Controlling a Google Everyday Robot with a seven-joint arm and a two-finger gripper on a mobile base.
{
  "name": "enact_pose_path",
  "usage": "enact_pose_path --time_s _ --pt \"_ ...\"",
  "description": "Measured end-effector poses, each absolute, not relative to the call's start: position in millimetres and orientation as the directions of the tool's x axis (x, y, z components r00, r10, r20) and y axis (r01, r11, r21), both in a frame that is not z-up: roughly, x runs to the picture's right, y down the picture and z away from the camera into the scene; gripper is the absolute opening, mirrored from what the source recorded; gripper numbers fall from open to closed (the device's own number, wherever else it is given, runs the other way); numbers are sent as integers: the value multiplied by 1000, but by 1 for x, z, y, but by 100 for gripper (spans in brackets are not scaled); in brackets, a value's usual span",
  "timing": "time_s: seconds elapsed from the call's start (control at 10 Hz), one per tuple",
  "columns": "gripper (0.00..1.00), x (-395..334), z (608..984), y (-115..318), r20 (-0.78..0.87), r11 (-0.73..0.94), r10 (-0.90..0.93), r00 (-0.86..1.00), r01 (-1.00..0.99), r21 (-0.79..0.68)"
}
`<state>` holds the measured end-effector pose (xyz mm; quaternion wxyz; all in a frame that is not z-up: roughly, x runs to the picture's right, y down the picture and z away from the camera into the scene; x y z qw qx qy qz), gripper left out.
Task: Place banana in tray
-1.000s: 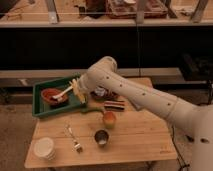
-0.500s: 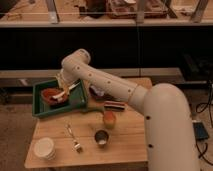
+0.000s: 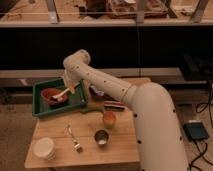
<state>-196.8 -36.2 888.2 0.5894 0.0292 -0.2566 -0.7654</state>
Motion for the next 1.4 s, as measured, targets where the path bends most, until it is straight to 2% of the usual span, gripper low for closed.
enact_pose_path --time_s 0.3,0.6,0.7,1.4 --pt "43 -158 928 -7 299 -198 -900 -316 910 364" --pt "74 -151 936 5 324 -205 -889 -323 914 349" --pt "79 -151 932 5 321 -208 -888 -329 911 356" --pt "80 -156 896 -1 324 -194 -876 -358 876 443"
